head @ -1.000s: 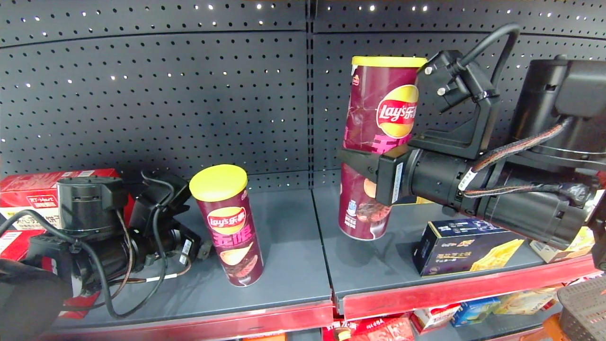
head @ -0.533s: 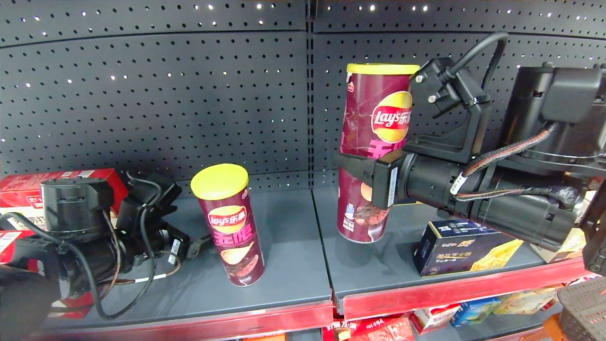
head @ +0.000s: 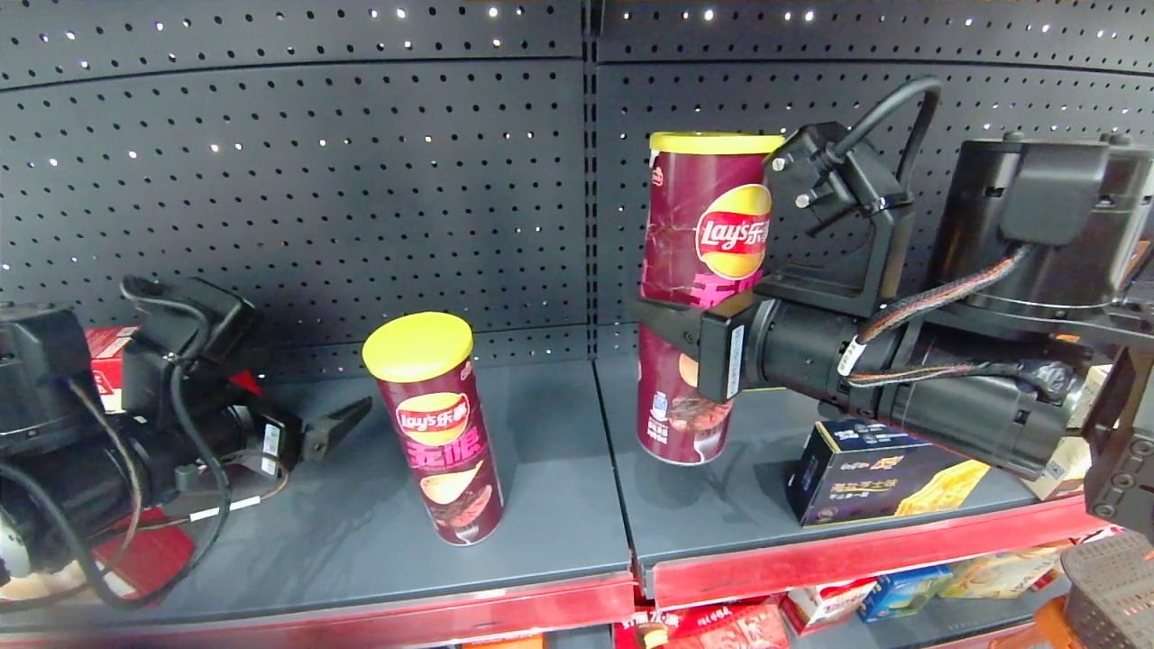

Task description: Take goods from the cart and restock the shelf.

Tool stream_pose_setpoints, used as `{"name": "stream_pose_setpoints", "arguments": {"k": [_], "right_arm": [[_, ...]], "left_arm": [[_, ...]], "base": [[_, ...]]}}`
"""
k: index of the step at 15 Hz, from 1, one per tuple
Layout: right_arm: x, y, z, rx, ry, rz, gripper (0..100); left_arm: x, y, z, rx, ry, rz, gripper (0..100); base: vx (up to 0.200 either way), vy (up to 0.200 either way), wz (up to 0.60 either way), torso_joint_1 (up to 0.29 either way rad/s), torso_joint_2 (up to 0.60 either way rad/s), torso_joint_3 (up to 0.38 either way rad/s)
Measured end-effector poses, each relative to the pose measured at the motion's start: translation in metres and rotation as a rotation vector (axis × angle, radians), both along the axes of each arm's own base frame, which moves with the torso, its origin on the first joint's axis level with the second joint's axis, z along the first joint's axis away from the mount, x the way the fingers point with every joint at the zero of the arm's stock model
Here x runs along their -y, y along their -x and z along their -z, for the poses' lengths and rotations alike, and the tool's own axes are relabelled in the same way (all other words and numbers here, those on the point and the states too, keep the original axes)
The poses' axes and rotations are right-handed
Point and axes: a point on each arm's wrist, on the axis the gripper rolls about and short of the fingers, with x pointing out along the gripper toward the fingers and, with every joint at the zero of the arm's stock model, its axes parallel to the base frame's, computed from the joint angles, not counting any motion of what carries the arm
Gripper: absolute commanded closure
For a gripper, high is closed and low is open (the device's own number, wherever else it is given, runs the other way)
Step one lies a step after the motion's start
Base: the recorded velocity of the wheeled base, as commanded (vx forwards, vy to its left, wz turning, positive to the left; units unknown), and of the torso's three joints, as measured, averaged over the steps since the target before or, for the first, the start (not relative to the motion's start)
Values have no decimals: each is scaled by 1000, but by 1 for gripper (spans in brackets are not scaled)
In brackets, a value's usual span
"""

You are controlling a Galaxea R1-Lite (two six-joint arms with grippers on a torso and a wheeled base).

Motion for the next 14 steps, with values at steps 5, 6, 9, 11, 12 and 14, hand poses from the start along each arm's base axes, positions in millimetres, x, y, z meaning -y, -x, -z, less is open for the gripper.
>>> {"name": "stream_pose_setpoints", "arguments": {"k": [5,6,9,11,12,14], "right_arm": [[-3,-15,-3,10,-11,29,100],[-6,-18,-3,11,-12,29,100],[-15,-29,0,10,-11,32,100],[-23,-36,-1,17,-20,32,100],[-28,-41,-3,24,-27,33,100],[-37,-49,-1,26,-29,32,100]], "left_arm": [[-17,29,-27,130,7,-74,0],[-20,36,-32,155,7,-88,0],[-30,60,-41,226,4,-145,0],[-34,75,-43,256,10,-185,0],[-36,84,-42,270,29,-206,0],[-37,101,-43,304,57,-237,0]], "base": [[0,0,0,0,0,0],[0,0,0,0,0,0],[0,0,0,0,0,0],[0,0,0,0,0,0],[0,0,0,0,0,0],[0,0,0,0,0,0]]}}
